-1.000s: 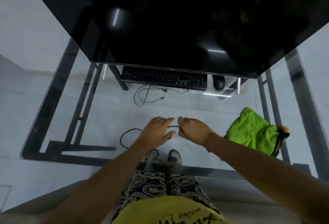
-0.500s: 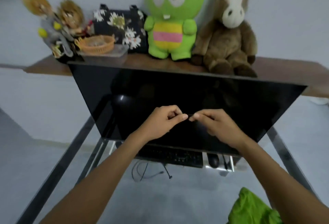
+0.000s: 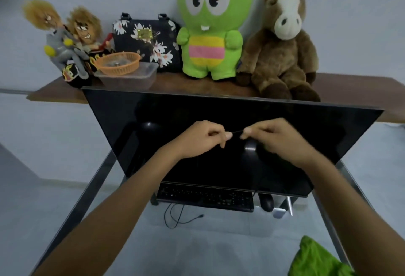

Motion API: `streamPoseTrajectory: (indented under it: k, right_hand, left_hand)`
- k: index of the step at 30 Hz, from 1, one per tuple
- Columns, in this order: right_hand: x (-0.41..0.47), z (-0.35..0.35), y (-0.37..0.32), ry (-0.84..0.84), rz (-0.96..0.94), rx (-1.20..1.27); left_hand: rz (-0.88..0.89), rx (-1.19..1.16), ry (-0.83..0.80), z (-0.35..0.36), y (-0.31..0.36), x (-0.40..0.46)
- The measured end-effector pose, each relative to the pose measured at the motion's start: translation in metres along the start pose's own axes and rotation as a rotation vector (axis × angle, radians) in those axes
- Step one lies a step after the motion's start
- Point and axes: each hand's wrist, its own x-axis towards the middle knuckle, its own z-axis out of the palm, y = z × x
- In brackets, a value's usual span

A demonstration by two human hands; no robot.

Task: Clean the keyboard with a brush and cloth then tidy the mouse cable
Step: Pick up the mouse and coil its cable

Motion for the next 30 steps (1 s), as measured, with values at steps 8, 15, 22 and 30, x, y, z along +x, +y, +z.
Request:
streamPoseTrajectory:
  k: [8,15,22,30]
  right_hand:
    - [-0.023,-0.039,0.072,0.318,0.144,0.386]
    - [-0.034,-0.014,0.096,0.433,0.236,-0.07]
    - [-0.036,0.114,0.064,-0.06,-0.077,-0.434]
    - [-0.008,0.072,0.005,-0.043,-0.262,-0.574]
  left_hand:
    - [-0.231,-0.33,-0.123,0.001,-0.05,-0.046]
    - [-0.369,-1.197,-0.027,-0.008,-0.054,-0.052]
    - [-0.073,-1.074,0.544,-0.012,-0.029,0.013]
    - [-0.049,-0.196,0.025,0.018,-0.063,-0.027]
